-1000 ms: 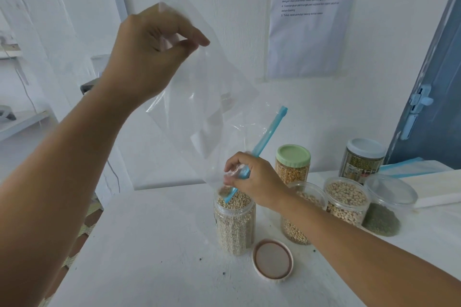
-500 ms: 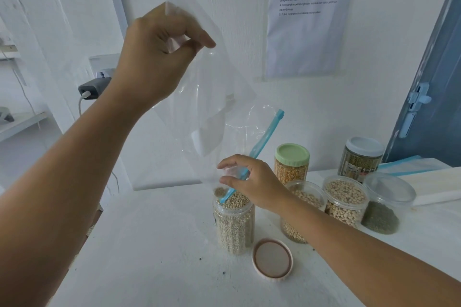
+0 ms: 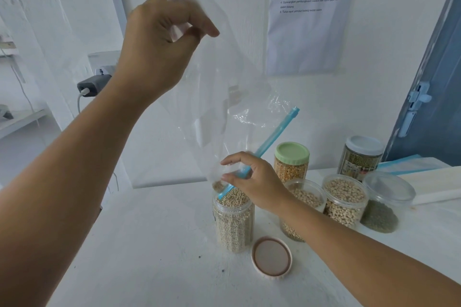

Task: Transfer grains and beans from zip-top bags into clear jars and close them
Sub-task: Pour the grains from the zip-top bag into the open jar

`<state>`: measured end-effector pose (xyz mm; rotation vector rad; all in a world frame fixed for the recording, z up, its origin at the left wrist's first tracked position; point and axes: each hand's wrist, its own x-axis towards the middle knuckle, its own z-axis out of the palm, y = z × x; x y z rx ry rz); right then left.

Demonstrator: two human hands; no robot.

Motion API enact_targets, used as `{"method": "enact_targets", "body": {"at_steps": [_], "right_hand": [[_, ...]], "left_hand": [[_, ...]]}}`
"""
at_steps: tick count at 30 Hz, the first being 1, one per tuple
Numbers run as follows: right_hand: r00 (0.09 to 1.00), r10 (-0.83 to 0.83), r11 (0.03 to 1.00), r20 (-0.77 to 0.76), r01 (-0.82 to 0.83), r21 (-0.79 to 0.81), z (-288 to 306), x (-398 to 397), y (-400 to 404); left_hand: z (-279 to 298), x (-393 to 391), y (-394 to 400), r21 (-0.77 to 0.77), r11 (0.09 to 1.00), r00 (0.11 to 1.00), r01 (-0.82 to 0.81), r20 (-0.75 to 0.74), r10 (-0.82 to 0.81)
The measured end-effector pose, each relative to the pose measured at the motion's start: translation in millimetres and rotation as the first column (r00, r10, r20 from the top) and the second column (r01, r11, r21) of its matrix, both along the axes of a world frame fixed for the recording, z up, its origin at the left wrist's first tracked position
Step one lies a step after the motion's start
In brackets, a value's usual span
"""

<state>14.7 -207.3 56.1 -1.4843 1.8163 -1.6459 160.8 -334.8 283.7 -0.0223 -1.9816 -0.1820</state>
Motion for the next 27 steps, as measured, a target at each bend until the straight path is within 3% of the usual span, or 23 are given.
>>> {"method": "enact_targets", "body": {"at_steps": [9, 15, 21, 27], "right_hand": [[0.992, -0.124, 0.992, -0.02, 0.124, -0.038, -5, -8, 1], [0.984, -0.027, 1.0, -0.173, 0.028, 0.005, -9, -5, 1], [0.995, -0.095, 0.996, -0.033, 0.094, -0.006, -9, 1, -2], [0.986, -0.161, 0.987, -0.054, 0.16, -0.011, -10, -3, -4]], "left_hand": [[-2, 0, -2, 0.004, 0.999, 0.998, -0.046, -0.031, 0.046], [-1, -2, -1, -0.016, 0.999, 0.999, -0.046, -0.019, 0.046], [-7, -7, 6, -0.01, 1.0, 1.0, -0.02, -0.006, 0.02], [-16, -7, 10, -0.024, 1.0, 1.0, 0.002, 0.023, -0.001]]}}
